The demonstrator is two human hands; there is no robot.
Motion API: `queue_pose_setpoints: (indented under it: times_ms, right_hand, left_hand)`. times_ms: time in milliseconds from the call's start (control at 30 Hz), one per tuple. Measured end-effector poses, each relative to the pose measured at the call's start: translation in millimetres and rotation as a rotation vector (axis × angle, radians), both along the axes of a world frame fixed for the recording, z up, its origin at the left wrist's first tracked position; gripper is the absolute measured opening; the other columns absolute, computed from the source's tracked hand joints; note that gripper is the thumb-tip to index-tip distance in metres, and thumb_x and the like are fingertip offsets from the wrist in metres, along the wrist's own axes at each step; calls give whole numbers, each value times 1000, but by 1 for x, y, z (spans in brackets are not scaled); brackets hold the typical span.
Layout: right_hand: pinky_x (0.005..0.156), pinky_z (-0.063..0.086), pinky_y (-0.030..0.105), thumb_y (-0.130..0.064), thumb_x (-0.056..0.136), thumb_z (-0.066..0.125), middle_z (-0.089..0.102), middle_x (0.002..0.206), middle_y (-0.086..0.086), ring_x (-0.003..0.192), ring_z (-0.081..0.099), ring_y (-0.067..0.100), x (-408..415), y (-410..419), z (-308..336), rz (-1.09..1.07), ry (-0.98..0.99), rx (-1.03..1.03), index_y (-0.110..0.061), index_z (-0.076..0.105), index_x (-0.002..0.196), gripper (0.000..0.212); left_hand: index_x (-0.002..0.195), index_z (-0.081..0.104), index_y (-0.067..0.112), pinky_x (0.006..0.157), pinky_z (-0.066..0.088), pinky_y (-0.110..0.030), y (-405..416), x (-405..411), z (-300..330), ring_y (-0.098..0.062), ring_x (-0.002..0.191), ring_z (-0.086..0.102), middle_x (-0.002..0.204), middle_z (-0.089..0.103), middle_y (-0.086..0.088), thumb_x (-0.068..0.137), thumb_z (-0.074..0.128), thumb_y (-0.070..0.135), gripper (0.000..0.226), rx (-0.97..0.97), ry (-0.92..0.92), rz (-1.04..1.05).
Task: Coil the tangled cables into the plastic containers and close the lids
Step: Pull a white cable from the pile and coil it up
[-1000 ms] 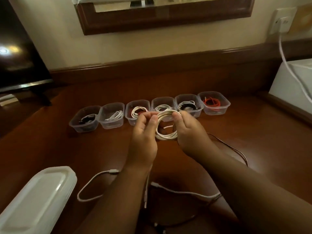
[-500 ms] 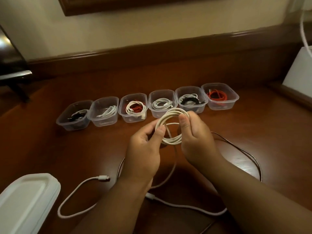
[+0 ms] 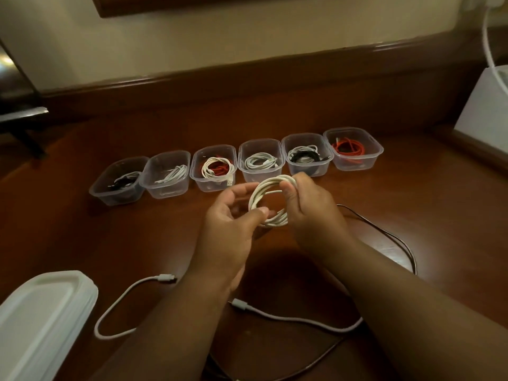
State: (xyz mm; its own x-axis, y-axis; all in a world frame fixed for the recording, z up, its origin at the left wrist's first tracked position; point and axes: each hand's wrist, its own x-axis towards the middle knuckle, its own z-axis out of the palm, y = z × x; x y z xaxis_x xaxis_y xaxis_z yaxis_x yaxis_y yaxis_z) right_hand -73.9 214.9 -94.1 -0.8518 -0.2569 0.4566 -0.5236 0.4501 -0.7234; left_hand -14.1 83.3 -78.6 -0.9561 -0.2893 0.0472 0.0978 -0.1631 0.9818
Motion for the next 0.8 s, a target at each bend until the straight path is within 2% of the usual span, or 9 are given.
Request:
queue_pose_setpoints:
  times_ms: [133, 200, 300, 400, 467, 533, 633, 733, 800]
  right_hand:
    - [53, 38, 25, -36, 103, 35, 51, 70, -8, 59, 50, 8, 1, 7, 7, -21, 67, 88, -25, 42, 90, 18]
    - [49, 35, 21, -36, 104, 35, 47, 68, -11, 57, 46, 5, -1, 10, 8, -47, 108, 127, -25, 40, 89, 18]
    - [49, 33, 19, -37, 103, 35, 46, 68, -12, 58, 45, 5, -5, 15, 7, -68, 128, 126, -23, 41, 90, 20]
    - [52, 34, 26, -37, 104, 34, 49, 70, -10, 60, 48, 7, -8, 17, 6, -71, 108, 107, -19, 45, 92, 24]
    - [53, 36, 29, -36, 104, 36, 53, 71, -6, 63, 51, 12, -9, 18, 6, -88, 73, 41, -17, 50, 93, 26]
    - [57, 39, 32, -34, 105, 37, 61, 79, 4, 70, 54, 16, -12, 20, 7, -123, 24, -36, -12, 57, 98, 31]
    - [57, 41, 32, -35, 106, 35, 62, 86, 12, 66, 53, 20, -15, 23, 13, -113, -241, -253, -12, 64, 108, 38]
    - [45, 38, 28, -36, 106, 38, 48, 68, 2, 49, 44, 10, -9, 16, 20, 22, -642, -759, 1, 58, 113, 43]
    - [39, 31, 23, -33, 106, 38, 40, 55, -3, 39, 35, 8, 1, 10, 23, 138, -759, -996, -4, 55, 109, 34]
  left_hand:
    - [96, 73, 37, 78, 61, -40, -12, 0, -4, -16, 91, 72, 102, 72, 1, 89, 66, 5, 34, -524, 92, 125]
    - [95, 72, 31, 75, 61, -37, -13, 1, -3, -13, 85, 72, 91, 75, 5, 91, 65, 6, 26, -582, 94, 125]
    - [98, 70, 11, 69, 60, -31, -8, 4, 8, -19, 77, 72, 77, 74, -3, 97, 54, 2, 18, -167, -29, 31]
    - [100, 65, 2, 48, 47, -21, -10, 6, 16, -11, 52, 53, 59, 50, -2, 99, 45, 4, 21, 235, -114, -99]
    - [100, 66, 4, 39, 30, -15, -15, 6, 16, -5, 41, 35, 56, 38, 3, 99, 44, 7, 22, 289, -121, -126]
    - [99, 66, 5, 37, 19, -14, -18, 6, 14, -3, 39, 26, 55, 35, 4, 100, 44, 7, 22, 198, -112, -111]
    - [98, 69, 9, 43, 28, -17, -20, 7, 11, -7, 44, 34, 58, 44, 1, 100, 49, 10, 21, -116, -70, -26]
    - [90, 73, 24, 66, 51, -26, -21, 6, 8, -14, 69, 63, 75, 69, 4, 96, 58, 18, 17, -416, 0, 38]
    - [86, 74, 28, 81, 54, -32, -16, 6, 7, -11, 87, 68, 91, 72, 5, 90, 67, 22, 11, -471, 52, 58]
